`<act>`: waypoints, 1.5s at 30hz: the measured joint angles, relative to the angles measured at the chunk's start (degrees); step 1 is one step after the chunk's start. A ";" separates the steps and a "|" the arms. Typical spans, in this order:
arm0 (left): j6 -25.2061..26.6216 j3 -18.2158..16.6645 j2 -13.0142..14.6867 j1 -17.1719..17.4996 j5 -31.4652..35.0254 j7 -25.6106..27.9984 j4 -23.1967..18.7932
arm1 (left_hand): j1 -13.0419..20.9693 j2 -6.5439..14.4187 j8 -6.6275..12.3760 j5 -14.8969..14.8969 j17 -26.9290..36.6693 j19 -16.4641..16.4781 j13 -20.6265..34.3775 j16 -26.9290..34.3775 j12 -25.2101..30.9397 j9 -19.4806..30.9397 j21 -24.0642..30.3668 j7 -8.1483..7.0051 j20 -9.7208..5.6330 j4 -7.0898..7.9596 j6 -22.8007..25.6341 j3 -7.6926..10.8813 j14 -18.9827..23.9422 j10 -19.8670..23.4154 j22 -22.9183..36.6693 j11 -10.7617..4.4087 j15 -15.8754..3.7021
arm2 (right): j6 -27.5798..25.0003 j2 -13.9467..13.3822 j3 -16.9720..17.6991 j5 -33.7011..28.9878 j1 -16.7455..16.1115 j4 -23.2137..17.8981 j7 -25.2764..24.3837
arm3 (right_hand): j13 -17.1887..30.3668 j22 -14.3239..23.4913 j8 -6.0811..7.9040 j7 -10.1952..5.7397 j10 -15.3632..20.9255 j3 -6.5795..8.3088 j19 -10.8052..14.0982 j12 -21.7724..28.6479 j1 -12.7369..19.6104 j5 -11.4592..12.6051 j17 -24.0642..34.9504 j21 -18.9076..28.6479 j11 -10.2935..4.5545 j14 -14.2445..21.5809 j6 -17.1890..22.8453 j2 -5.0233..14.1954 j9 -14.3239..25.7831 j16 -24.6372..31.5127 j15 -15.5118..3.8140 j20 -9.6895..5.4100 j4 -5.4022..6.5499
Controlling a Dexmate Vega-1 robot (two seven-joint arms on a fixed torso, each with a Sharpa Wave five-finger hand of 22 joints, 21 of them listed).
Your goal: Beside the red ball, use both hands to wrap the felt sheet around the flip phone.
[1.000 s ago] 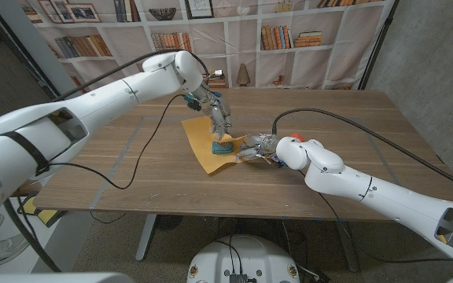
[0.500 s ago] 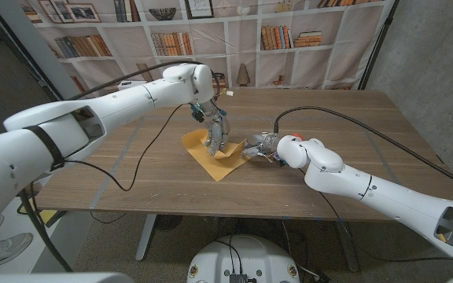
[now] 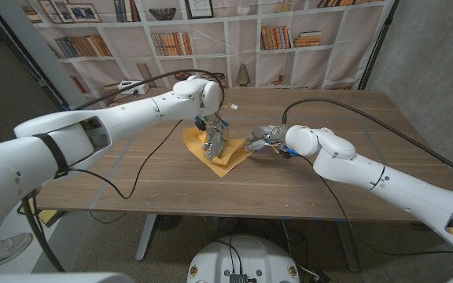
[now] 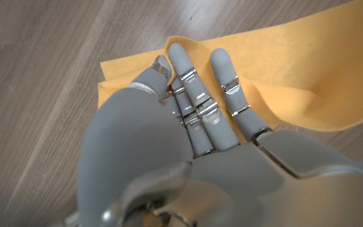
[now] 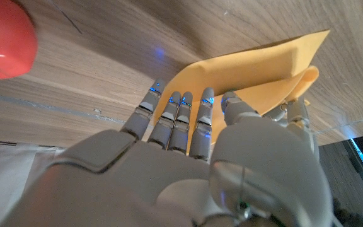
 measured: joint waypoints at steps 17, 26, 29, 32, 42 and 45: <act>2.36 -1.04 -0.23 3.27 7.09 3.75 -2.35 | -0.24 -0.80 0.28 -0.22 -1.20 -0.45 0.84 0.05 -0.18 0.60 -0.90 -0.54 -0.21 0.02 0.06 0.51 -0.21 0.48 0.01 -0.74 -0.20 | 2.60 -7.82 13.18 15.41 -6.19 -8.42 -8.07 | 0.73 0.44 0.70 1.84 5.65 1.90 5.41 2.81 2.05 0.00 3.10 1.59 1.05 7.23 2.08 4.28 0.08 4.55 -1.35 -1.01 -3.63; 3.02 -2.31 -0.25 4.91 8.56 6.15 -3.47 | -0.32 -0.69 0.26 -0.26 -1.63 -0.45 2.02 0.06 -0.22 0.76 -1.10 -0.77 -0.21 0.00 -0.16 0.48 -0.41 0.39 0.01 -0.82 -0.39 | 10.05 -8.61 15.46 10.60 -13.49 -10.00 -21.25 | 0.73 0.27 0.70 -0.56 1.14 4.48 1.14 0.99 6.35 -0.20 1.64 -0.46 -1.52 -1.39 1.93 3.55 0.25 0.41 -2.97 -3.56 -4.55; 3.27 -2.75 -0.09 5.37 8.84 6.71 -3.86 | -0.47 -0.54 0.25 -0.27 -1.63 -0.45 1.93 0.06 -0.23 0.79 -1.10 -0.77 -0.21 -0.01 -0.16 0.48 -0.41 0.39 0.01 -0.82 -0.39 | 11.96 -7.71 14.01 7.87 -13.89 -9.11 -23.42 | 0.58 0.27 0.37 -1.01 -1.10 3.28 -1.35 0.37 3.63 -0.26 1.37 -1.73 -1.73 -5.34 0.15 2.84 0.25 -0.52 -2.86 -3.59 -3.26; 3.54 -3.11 0.10 5.76 9.01 7.11 -4.25 | -0.46 -0.54 0.24 -0.27 -1.75 -0.68 1.94 0.06 -0.23 0.79 -1.49 -0.76 0.02 -0.01 -0.15 0.47 -0.41 0.39 0.02 -0.82 -0.39 | 13.41 -6.15 11.73 4.77 -13.48 -7.33 -24.59 | 0.56 0.00 0.37 -1.58 -3.04 3.00 -3.45 -0.05 2.96 -0.27 0.89 -2.90 -3.09 -8.90 -0.76 3.41 0.25 -0.88 -2.70 -4.21 -2.98; 4.09 -4.04 0.73 6.71 9.41 7.51 -5.43 | -0.68 -0.15 0.18 -0.43 -2.13 -0.76 1.96 0.06 -0.68 0.79 -1.70 -0.76 0.10 0.15 -0.14 0.29 -0.41 0.39 0.02 -0.82 -0.38 | 15.75 -1.42 5.47 -2.85 -9.15 -1.15 -21.66 | 0.30 0.01 0.37 -2.58 -3.01 3.65 -3.20 0.41 4.10 -0.26 0.05 -3.11 -4.35 -7.52 -1.76 4.80 0.24 0.46 -2.68 -3.74 -3.63; 4.21 -4.29 0.96 6.98 9.53 7.53 -5.78 | -0.67 -0.15 0.12 -0.44 -2.20 -0.75 1.92 0.06 -0.69 0.79 -1.82 -0.76 0.10 0.15 -0.14 0.29 -0.41 0.39 0.02 -0.82 -0.38 | 16.06 -0.17 4.05 -3.88 -7.95 0.64 -20.14 | 0.30 0.01 -0.01 -2.96 -3.03 3.80 -3.02 0.41 4.30 -0.26 0.05 -3.11 -4.33 -7.41 -2.97 5.27 0.24 0.46 -2.74 -3.92 -3.79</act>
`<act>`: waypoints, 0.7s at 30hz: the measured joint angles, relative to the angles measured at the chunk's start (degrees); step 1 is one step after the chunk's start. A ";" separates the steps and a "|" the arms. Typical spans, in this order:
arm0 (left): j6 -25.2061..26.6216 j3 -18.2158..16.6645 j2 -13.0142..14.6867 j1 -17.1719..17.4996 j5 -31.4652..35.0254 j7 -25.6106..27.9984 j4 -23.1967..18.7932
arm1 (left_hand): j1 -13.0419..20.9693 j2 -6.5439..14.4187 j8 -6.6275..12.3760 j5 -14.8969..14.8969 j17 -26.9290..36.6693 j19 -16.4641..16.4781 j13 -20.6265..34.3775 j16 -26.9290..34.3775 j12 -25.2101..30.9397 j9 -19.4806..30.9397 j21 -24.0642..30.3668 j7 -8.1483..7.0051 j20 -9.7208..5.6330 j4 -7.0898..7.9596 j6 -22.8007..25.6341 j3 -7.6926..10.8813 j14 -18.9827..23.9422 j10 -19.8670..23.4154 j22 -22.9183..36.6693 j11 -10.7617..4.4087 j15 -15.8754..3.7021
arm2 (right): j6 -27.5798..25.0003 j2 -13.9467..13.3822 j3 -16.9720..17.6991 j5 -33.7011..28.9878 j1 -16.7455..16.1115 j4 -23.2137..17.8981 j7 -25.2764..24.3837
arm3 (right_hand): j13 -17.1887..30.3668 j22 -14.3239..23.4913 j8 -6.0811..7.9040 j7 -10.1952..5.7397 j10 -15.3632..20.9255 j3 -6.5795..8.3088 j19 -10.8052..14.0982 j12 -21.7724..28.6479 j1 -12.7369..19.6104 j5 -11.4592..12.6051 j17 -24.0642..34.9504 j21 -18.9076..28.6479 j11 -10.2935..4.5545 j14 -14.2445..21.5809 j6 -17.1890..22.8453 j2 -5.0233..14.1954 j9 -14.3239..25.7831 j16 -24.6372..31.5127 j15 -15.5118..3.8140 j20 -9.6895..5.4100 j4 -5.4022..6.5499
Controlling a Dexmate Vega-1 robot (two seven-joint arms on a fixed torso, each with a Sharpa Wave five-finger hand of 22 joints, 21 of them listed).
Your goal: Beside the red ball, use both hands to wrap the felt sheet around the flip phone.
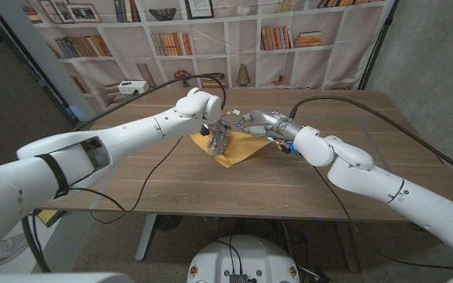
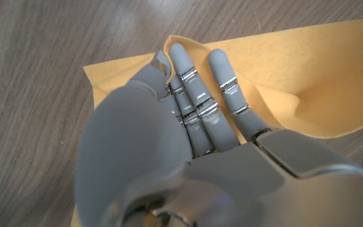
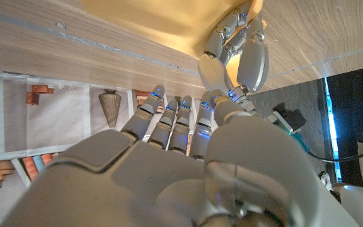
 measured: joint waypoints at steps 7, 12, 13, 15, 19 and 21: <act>0.06 -0.46 0.26 0.30 0.23 0.00 -0.42 | 0.01 0.01 -0.05 0.00 -0.33 0.00 0.05 0.32 -0.22 0.00 -0.11 0.00 0.00 -0.06 0.00 -0.38 0.00 0.00 0.00 0.00 0.01 | 0.54 2.85 -3.29 -1.85 2.65 4.66 3.82 | 0.00 0.00 0.01 -0.21 -4.15 0.15 -1.82 -0.68 0.61 0.00 0.01 -1.09 -0.01 -4.92 -1.43 0.61 0.00 -1.12 0.12 -1.53 -0.15; 0.06 -0.70 0.29 0.39 0.28 -0.05 -0.52 | 0.16 0.16 -0.17 -0.01 -0.44 0.00 0.07 0.32 -0.42 -0.01 -0.11 0.00 0.00 -0.09 0.01 -0.40 -0.01 0.00 0.00 0.00 0.01 | 1.14 4.42 -4.83 -2.53 4.09 7.52 5.06 | 0.00 0.01 0.01 -0.12 -5.02 0.38 -2.60 -0.68 0.61 0.00 0.01 -1.54 -0.31 -6.33 -2.16 0.61 0.00 -1.12 0.11 -1.93 0.08; 0.06 -0.75 0.30 0.41 0.30 -0.05 -0.55 | 0.16 0.16 -0.18 -0.01 -0.45 0.00 0.07 0.32 -0.42 0.00 -0.11 0.00 0.00 -0.09 0.01 -0.40 -0.01 0.00 0.00 0.00 0.01 | 1.26 4.70 -5.10 -2.61 4.33 8.00 5.18 | 0.00 0.01 0.01 -0.12 -5.02 0.39 -2.60 -0.68 0.61 0.00 0.01 -1.54 -0.31 -6.33 -2.15 0.61 0.00 -1.12 0.11 -1.93 0.08; 0.05 -0.78 0.30 0.42 0.32 -0.06 -0.57 | 0.17 0.16 -0.33 -0.01 -0.46 0.01 0.07 0.32 -0.43 0.00 -0.11 0.00 0.00 -0.09 0.01 -0.40 -0.01 0.00 0.00 0.00 0.01 | 1.39 5.15 -5.50 -2.66 4.74 8.83 5.27 | 0.00 0.01 0.01 -0.12 -5.13 0.38 -2.60 -0.68 0.61 0.00 -0.24 -1.54 -0.41 -6.32 -2.15 0.60 0.00 -1.12 0.11 -1.93 0.08; 0.05 -0.99 0.40 0.57 0.36 -0.12 -0.74 | 0.23 0.21 -0.33 -0.01 -0.50 0.01 0.16 0.32 -0.46 0.00 -0.11 -0.01 0.00 -0.09 0.02 -0.41 -0.01 0.00 0.14 0.00 0.02 | 2.04 6.41 -6.65 -3.04 5.98 11.21 6.12 | 0.01 0.01 0.01 -0.11 -5.12 0.38 -2.60 -0.68 0.61 0.00 -0.27 -1.55 -0.41 -6.50 -2.16 0.60 0.00 -1.12 0.29 -1.92 0.08; 0.05 -1.14 0.54 0.68 0.41 -0.15 -0.91 | 0.23 0.21 -0.33 -0.01 -0.69 0.01 0.29 0.32 -0.49 -0.01 -0.11 -0.01 0.00 -0.10 0.02 -0.41 0.00 0.00 0.15 0.00 0.02 | 2.34 7.06 -7.32 -3.21 6.63 12.33 6.79 | 0.01 0.01 0.01 0.09 -5.12 0.38 -2.60 -0.68 0.61 0.00 -0.27 -1.55 -0.41 -6.51 -2.36 0.60 0.00 -1.12 0.29 -1.92 0.08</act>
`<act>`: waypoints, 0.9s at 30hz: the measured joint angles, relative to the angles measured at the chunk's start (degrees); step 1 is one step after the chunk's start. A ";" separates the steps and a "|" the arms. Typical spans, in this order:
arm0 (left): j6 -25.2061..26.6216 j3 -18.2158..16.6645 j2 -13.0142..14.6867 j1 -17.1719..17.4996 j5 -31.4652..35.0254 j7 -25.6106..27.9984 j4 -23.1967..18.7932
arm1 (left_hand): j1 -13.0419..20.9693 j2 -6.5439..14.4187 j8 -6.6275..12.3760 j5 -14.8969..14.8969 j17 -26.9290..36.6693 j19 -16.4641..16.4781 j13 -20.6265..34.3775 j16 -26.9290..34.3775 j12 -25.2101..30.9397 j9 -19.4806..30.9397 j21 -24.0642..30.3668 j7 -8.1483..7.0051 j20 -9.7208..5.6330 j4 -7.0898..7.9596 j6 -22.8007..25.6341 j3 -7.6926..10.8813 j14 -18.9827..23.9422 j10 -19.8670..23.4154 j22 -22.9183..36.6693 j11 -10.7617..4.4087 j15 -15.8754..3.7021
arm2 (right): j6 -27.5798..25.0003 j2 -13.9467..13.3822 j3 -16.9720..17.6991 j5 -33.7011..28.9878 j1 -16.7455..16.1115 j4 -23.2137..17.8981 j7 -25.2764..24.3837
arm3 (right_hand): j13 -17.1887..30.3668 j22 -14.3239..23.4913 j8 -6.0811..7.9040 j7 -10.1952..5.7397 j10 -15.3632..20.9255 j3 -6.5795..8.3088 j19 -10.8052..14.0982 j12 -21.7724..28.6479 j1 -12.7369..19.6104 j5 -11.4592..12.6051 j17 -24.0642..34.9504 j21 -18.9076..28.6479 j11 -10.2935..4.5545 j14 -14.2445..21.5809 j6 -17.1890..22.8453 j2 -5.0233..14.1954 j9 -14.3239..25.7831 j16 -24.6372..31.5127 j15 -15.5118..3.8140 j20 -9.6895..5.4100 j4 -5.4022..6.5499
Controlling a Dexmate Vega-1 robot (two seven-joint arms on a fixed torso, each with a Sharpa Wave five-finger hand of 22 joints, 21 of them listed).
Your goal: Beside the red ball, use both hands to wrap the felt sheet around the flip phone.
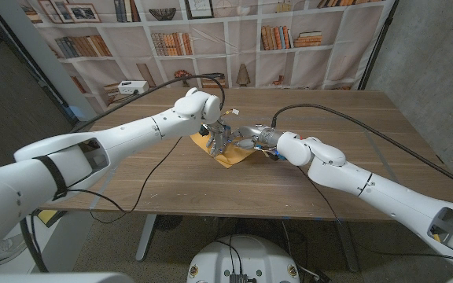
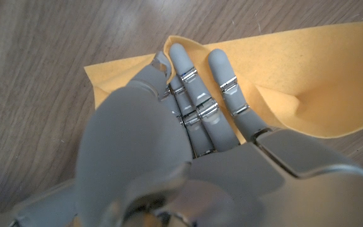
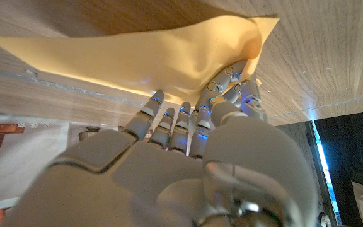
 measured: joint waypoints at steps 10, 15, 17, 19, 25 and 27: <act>0.34 -0.48 0.51 0.40 0.24 -0.02 -0.80 | 0.00 0.00 0.00 0.00 -0.13 -0.31 0.15 0.00 -0.38 -0.02 -0.43 -0.20 -0.31 0.11 -0.20 -0.26 -0.10 0.00 0.00 0.00 0.11 | 0.09 1.71 -1.94 -0.24 2.27 3.13 2.29 | -0.48 -0.10 0.18 0.01 0.77 -0.02 0.74 0.96 -0.02 0.00 0.00 -0.02 0.73 1.79 0.02 -0.01 0.16 1.09 -0.09 0.73 0.02; 0.46 -0.66 0.70 0.50 0.35 0.02 -1.14 | 0.32 0.31 0.00 -0.01 -0.43 -0.53 0.31 0.00 -0.43 -0.13 -0.43 -0.20 -0.09 0.17 -0.20 -0.32 -0.19 -0.01 0.00 0.00 0.19 | -0.04 2.14 -2.54 -0.09 3.01 3.90 3.13 | -0.48 -0.13 0.24 0.66 0.86 -0.55 1.19 1.37 -1.78 0.00 -0.01 0.38 0.64 2.60 0.03 -0.72 0.14 1.34 -0.10 1.15 1.04; 0.50 -0.91 0.92 0.66 0.39 0.05 -1.48 | 0.32 0.31 0.00 -0.10 -0.42 -0.94 0.62 0.00 -0.53 -0.19 -0.43 -0.52 -0.13 0.02 -0.52 -0.48 -0.19 -0.01 0.00 0.00 0.19 | -0.38 2.28 -2.79 0.25 3.33 4.19 3.99 | -0.46 -0.16 0.26 0.76 0.64 -0.55 1.37 1.37 -1.98 0.00 -0.04 0.38 0.87 3.05 -0.07 -0.92 0.13 1.33 -0.14 1.33 1.04; 0.53 -0.91 0.92 0.66 0.42 0.06 -1.48 | 0.32 0.31 -0.01 0.12 -0.37 -1.53 0.67 0.23 -0.60 -0.21 -0.86 -0.51 0.09 -0.06 -0.51 -0.56 -0.42 -0.01 0.00 0.00 -0.03 | -0.73 2.42 -3.07 0.46 3.71 4.51 4.80 | -0.36 -0.13 0.28 0.97 0.54 -0.55 1.69 1.45 -2.25 0.00 -0.13 0.38 0.96 3.83 0.14 -1.15 0.09 1.33 -0.19 1.65 1.04; 0.83 -1.57 1.87 1.05 0.78 0.03 -3.07 | -0.42 1.48 -1.54 0.16 1.50 -7.56 1.58 0.09 -1.65 0.20 -2.37 -2.63 0.69 0.93 -5.14 -2.24 -6.08 -3.12 -0.01 -0.86 1.05 | -1.47 2.92 -4.02 0.63 4.88 5.31 6.65 | -0.34 -0.09 0.28 1.57 1.09 -0.35 2.40 2.21 -3.43 0.00 -0.09 0.70 0.42 5.65 0.76 -1.16 0.07 1.56 -0.23 2.34 1.24; 0.88 -1.65 2.10 0.95 1.15 -0.56 -3.66 | -3.92 2.33 -1.54 0.70 1.70 -11.63 -0.12 -1.29 -3.80 0.20 -3.84 -3.24 2.57 2.56 -7.97 -4.29 -12.80 -7.74 -0.01 0.67 2.45 | -1.75 3.14 -4.44 0.63 5.39 5.60 7.32 | -0.34 -0.09 0.68 1.98 1.29 -0.31 2.95 2.21 -3.79 0.00 -0.12 0.84 0.21 6.20 1.16 -1.52 -0.07 1.56 -0.22 2.28 1.28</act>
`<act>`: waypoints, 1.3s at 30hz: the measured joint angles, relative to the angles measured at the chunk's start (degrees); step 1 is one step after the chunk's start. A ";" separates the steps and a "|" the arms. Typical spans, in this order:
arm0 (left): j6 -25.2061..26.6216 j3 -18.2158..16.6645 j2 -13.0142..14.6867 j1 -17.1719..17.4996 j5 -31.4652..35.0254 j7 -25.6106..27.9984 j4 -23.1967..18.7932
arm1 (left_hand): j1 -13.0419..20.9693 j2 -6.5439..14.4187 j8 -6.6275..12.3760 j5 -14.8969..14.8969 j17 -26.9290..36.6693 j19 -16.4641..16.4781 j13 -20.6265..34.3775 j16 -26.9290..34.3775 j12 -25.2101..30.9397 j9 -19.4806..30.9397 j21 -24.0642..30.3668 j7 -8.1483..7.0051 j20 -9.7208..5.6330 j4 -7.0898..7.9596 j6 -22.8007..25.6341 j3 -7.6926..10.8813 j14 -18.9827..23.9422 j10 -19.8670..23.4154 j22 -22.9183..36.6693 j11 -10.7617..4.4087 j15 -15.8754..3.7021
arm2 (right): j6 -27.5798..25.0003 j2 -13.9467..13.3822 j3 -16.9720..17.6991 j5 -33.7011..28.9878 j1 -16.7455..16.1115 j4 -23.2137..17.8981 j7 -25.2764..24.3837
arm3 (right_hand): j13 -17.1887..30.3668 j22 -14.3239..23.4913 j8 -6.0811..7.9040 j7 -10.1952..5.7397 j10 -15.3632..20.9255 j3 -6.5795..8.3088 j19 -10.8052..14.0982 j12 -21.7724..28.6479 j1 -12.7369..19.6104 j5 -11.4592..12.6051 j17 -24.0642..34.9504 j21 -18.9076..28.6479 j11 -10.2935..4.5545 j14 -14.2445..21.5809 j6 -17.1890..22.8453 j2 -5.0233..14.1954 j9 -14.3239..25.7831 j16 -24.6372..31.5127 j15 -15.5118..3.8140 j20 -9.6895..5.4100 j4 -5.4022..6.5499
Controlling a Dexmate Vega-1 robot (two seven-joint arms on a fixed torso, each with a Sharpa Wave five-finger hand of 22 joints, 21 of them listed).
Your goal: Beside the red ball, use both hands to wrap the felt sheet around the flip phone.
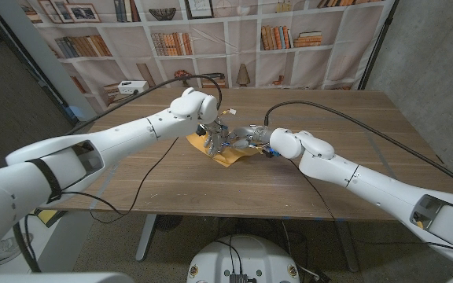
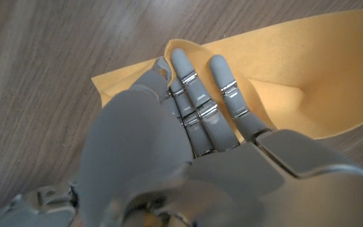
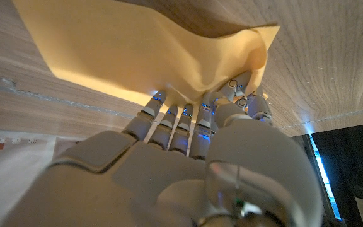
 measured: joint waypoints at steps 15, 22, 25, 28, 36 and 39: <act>1.65 -3.70 3.90 -1.04 -0.51 -6.02 -7.18 | -22.67 -4.61 -10.58 1.14 -5.43 -22.10 -7.95 -0.94 -8.34 -6.60 -17.26 -2.14 10.67 7.27 -33.33 -9.15 -35.01 -28.47 -0.15 9.67 13.39 | -1.62 0.80 -1.80 -1.35 2.05 0.94 2.76 | -0.24 0.09 0.49 0.47 0.70 0.47 0.35 0.28 -0.30 0.00 -0.28 0.09 -0.74 0.80 1.14 0.30 0.08 -0.04 -0.20 -0.22 -0.01; 4.66 -8.63 7.30 1.40 -2.17 -3.23 -13.72 | -22.88 -4.39 -10.39 1.14 -6.09 -22.46 -8.48 -0.65 -8.34 -7.04 -18.39 -2.76 10.43 7.26 -34.54 -9.14 -36.36 -30.52 -0.15 9.67 14.12 | -1.74 1.51 -3.20 -1.80 3.45 1.95 3.41 | -0.88 0.08 0.49 0.35 0.67 0.90 0.34 0.28 -0.29 0.00 -0.27 0.08 -0.74 0.79 1.25 0.30 0.08 -0.19 -0.20 -0.22 -0.07; 4.95 -11.27 8.91 3.17 -2.72 -1.95 -16.73 | -23.17 -4.09 -10.16 1.14 -6.23 -22.67 -8.74 -0.65 -8.34 -7.25 -18.78 -3.07 10.64 7.26 -34.85 -9.14 -36.86 -30.76 -0.15 9.79 14.11 | -1.74 1.61 -3.36 -1.93 3.61 2.13 3.64 | -0.91 0.08 0.49 0.17 0.66 0.90 0.34 0.28 -0.54 0.00 -0.27 0.09 -0.74 0.78 1.43 0.54 0.07 -0.19 -0.20 -0.22 -0.07; 5.73 -13.43 10.23 4.90 -3.72 2.17 -19.44 | -23.18 -4.09 -10.16 1.14 -6.59 -23.27 -9.10 -0.65 -8.34 -7.60 -19.62 -3.58 10.82 7.26 -35.37 -9.14 -38.14 -31.93 -0.14 9.46 14.17 | -1.74 1.74 -3.70 -2.02 3.86 2.43 3.85 | -10.08 0.06 0.48 0.17 0.77 0.90 0.34 0.27 -0.54 0.00 -0.37 0.08 -0.85 0.79 1.43 0.54 0.07 -0.46 -0.17 -0.22 -0.07; 7.90 -18.32 12.88 10.24 -3.46 10.37 -25.35 | -25.25 -2.01 -10.15 1.14 -7.78 -25.42 -10.77 -0.65 -8.78 -8.81 -22.88 -2.67 11.35 7.65 -40.50 -9.52 -43.94 -37.60 -0.14 9.40 15.15 | -1.72 1.70 -4.40 -2.26 3.87 2.90 4.67 | -0.29 -0.15 0.38 0.38 4.88 1.36 0.40 0.76 -0.60 0.26 0.06 -0.36 2.10 1.87 1.64 0.61 0.24 -0.03 -0.08 -0.47 -0.24; 8.93 -20.67 13.65 13.27 -3.14 16.06 -27.09 | -27.28 -1.53 -10.15 0.68 -8.24 -26.35 -11.67 -0.65 -8.78 -9.27 -24.16 -2.77 11.77 8.32 -42.35 -10.16 -46.22 -40.03 -0.14 9.61 15.76 | -1.73 1.66 -4.45 -2.44 3.79 2.79 4.66 | -0.09 -0.14 0.39 0.38 4.65 1.36 0.47 0.45 -0.60 0.26 -0.15 -0.34 2.30 1.68 1.63 0.61 0.18 -0.05 -0.09 -0.38 -0.24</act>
